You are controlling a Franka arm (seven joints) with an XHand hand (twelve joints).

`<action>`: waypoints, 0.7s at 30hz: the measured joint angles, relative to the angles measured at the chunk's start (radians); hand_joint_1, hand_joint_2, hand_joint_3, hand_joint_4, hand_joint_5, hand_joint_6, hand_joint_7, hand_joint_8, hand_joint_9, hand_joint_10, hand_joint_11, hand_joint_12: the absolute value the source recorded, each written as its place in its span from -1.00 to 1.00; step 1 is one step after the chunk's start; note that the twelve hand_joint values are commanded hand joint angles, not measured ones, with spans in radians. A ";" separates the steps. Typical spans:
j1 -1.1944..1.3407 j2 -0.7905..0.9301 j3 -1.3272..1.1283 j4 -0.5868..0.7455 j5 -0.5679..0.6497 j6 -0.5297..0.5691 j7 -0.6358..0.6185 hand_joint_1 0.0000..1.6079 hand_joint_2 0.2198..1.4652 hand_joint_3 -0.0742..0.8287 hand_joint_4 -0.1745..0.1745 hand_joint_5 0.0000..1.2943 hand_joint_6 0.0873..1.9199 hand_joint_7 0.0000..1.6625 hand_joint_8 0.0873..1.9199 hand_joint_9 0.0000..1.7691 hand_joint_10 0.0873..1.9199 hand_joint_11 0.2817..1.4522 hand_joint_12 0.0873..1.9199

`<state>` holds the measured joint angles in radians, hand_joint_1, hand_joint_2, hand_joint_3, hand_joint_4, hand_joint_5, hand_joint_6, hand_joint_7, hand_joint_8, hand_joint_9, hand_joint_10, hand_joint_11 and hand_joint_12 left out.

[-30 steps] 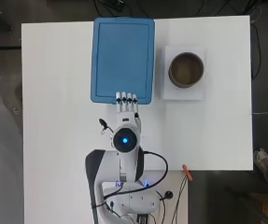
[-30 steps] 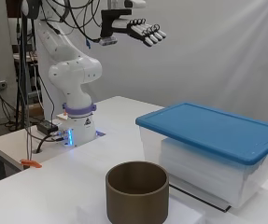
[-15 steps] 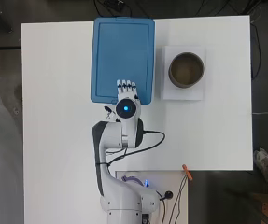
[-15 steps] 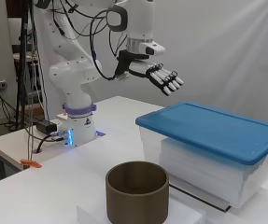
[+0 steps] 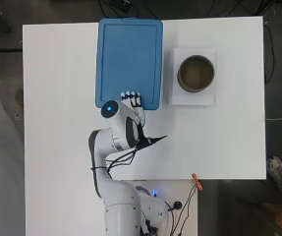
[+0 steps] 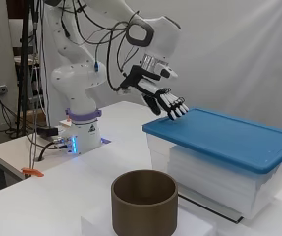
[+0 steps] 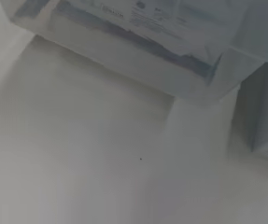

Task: Teleoperate dual arm-hand system to remove items from a box

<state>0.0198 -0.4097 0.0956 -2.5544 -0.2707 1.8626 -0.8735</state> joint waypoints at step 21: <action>0.014 0.048 0.032 -0.032 -0.230 0.232 0.004 0.24 0.42 -0.82 -0.28 -0.15 -0.18 -0.35 -0.12 -0.27 -0.14 -0.47 -0.75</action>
<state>0.0336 -0.3620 0.1273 -2.5869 -0.5012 2.0950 -0.8691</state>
